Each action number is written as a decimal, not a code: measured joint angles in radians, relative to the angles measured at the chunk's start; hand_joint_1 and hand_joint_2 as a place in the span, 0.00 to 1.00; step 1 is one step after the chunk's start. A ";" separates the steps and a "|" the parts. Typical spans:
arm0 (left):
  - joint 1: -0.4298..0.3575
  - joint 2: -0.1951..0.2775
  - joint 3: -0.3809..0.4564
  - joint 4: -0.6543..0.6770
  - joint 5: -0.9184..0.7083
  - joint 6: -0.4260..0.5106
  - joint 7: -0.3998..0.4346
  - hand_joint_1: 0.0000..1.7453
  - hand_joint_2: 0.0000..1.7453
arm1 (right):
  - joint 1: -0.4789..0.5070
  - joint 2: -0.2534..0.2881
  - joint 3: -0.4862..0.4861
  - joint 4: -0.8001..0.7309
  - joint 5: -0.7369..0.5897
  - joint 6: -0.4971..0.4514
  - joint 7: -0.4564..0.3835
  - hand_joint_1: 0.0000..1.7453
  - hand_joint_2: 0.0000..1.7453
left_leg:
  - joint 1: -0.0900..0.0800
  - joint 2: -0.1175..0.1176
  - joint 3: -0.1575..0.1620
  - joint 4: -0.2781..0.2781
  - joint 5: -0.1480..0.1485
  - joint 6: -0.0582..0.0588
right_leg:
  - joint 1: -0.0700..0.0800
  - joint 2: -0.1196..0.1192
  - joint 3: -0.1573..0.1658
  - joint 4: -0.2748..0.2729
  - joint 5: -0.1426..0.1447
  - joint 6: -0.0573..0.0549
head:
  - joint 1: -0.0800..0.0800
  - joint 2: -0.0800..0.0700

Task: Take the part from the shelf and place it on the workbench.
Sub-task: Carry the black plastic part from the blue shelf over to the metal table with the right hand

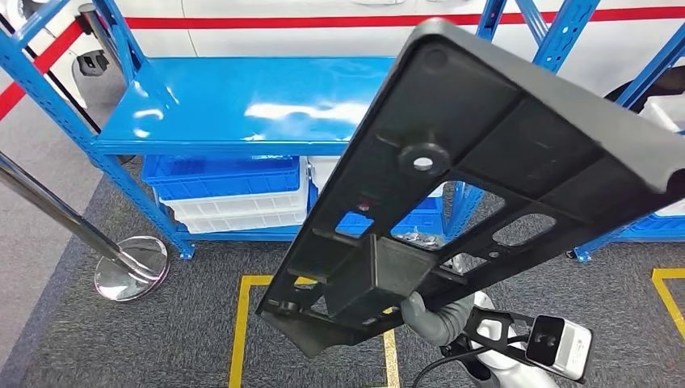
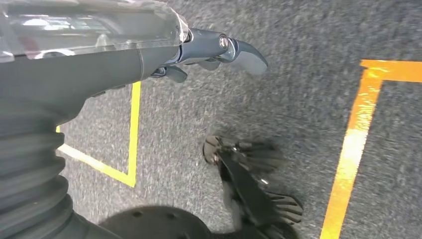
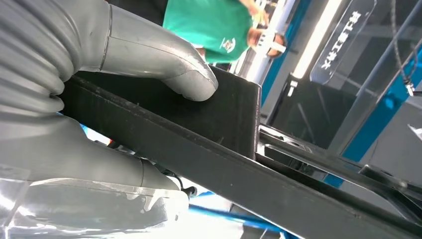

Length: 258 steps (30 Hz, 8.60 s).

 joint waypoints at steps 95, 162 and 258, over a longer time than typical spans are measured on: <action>0.013 0.087 -0.004 0.007 -0.024 0.019 0.014 0.00 1.00 | 0.165 0.161 -0.097 -0.066 0.071 0.256 -0.001 1.00 1.00 | -0.011 0.043 -0.046 -0.110 0.043 -0.003 | -0.012 -0.107 0.086 0.003 -0.078 0.028 | 0.000 0.000; 0.009 0.035 -0.029 0.008 -0.013 0.029 0.042 0.00 1.00 | 0.160 0.195 -0.046 0.029 0.080 0.239 0.000 1.00 1.00 | -0.004 -0.008 -0.037 -0.130 0.053 0.036 | -0.020 -0.018 0.045 0.127 -0.166 0.051 | -0.001 0.000; 0.017 0.027 -0.019 0.008 0.057 0.071 0.028 0.00 1.00 | 0.038 0.158 0.030 0.134 0.032 0.192 0.004 1.00 1.00 | 0.000 -0.068 -0.058 -0.111 0.049 0.039 | -0.022 0.001 -0.046 0.258 -0.179 0.059 | -0.001 0.000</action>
